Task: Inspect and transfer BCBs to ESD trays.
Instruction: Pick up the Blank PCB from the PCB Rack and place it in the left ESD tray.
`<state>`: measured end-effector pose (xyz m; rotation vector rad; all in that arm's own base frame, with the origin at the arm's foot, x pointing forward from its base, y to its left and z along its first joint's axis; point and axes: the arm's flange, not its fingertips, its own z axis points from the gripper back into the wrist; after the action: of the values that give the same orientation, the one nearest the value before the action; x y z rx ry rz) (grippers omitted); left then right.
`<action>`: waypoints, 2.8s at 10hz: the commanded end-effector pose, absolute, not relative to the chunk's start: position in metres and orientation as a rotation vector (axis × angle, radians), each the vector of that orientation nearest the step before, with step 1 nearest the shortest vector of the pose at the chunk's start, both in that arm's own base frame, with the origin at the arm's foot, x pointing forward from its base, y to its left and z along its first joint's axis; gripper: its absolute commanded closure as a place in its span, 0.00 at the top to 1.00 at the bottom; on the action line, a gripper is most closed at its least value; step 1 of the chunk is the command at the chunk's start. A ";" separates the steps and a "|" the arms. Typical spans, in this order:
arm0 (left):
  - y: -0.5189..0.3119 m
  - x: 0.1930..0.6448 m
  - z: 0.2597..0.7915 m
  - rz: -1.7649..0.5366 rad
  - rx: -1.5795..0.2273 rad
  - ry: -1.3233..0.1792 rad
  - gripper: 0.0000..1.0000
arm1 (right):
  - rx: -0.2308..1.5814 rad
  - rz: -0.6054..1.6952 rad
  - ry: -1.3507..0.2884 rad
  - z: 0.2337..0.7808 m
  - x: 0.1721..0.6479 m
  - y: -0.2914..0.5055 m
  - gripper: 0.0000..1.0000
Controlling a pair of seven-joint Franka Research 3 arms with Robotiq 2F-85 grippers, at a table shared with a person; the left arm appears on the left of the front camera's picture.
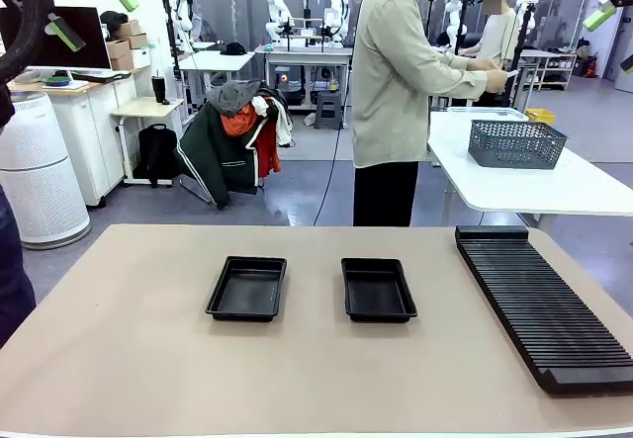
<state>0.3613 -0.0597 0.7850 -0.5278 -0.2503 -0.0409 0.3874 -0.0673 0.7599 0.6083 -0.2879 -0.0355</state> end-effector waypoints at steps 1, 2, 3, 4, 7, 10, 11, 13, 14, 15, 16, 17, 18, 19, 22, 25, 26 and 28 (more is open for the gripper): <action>-0.060 0.356 0.790 -0.006 -0.488 -0.240 1.00 | 0.584 -0.063 -0.279 0.763 0.383 -0.062 1.00; -0.060 0.356 0.792 -0.002 -0.479 -0.241 1.00 | 0.577 -0.067 -0.280 0.765 0.381 -0.062 1.00; -0.059 0.357 0.791 0.004 -0.463 -0.235 1.00 | 0.567 -0.070 -0.282 0.767 0.380 -0.061 1.00; -0.058 0.358 0.792 0.011 -0.458 -0.231 1.00 | 0.552 -0.084 -0.288 0.768 0.379 -0.062 1.00; -0.061 0.357 0.796 0.013 -0.433 -0.236 1.00 | 0.527 -0.093 -0.288 0.772 0.376 -0.059 1.00; -0.061 0.355 0.798 0.020 -0.418 -0.239 1.00 | 0.503 -0.104 -0.289 0.775 0.375 -0.059 1.00; -0.061 0.354 0.799 0.021 -0.417 -0.241 1.00 | 0.495 -0.104 -0.288 0.775 0.375 -0.059 1.00; -0.061 0.355 0.800 0.020 -0.411 -0.237 1.00 | 0.494 -0.104 -0.290 0.776 0.375 -0.058 1.00; -0.061 0.355 0.800 0.020 -0.408 -0.238 1.00 | 0.493 -0.100 -0.291 0.777 0.375 -0.058 1.00; -0.062 0.356 0.801 0.017 -0.405 -0.238 1.00 | 0.491 -0.095 -0.290 0.776 0.375 -0.056 1.00; -0.062 0.356 0.802 0.016 -0.402 -0.240 1.00 | 0.491 -0.093 -0.289 0.776 0.375 -0.057 1.00; -0.062 0.356 0.802 0.018 -0.396 -0.241 1.00 | 0.489 -0.093 -0.289 0.775 0.376 -0.056 1.00; -0.062 0.358 0.801 0.020 -0.362 -0.229 1.00 | 0.480 -0.108 -0.279 0.774 0.378 -0.057 1.00; -0.061 0.356 0.797 -0.009 -0.420 -0.260 1.00 | 0.522 -0.067 -0.296 0.774 0.375 -0.059 1.00; -0.061 0.356 0.797 -0.009 -0.420 -0.260 1.00 | 0.522 -0.067 -0.296 0.774 0.375 -0.059 1.00; -0.061 0.356 0.797 -0.009 -0.420 -0.260 1.00 | 0.522 -0.067 -0.296 0.774 0.375 -0.059 1.00; -0.061 0.356 0.797 -0.009 -0.420 -0.260 1.00 | 0.522 -0.067 -0.296 0.774 0.375 -0.059 1.00; -0.061 0.356 0.797 -0.009 -0.420 -0.260 1.00 | 0.522 -0.067 -0.296 0.774 0.375 -0.059 1.00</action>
<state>0.3573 -0.0609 0.7969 -0.4059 -0.2573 -0.0099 0.3762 -0.0598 0.7730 0.5186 -0.2942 -0.0687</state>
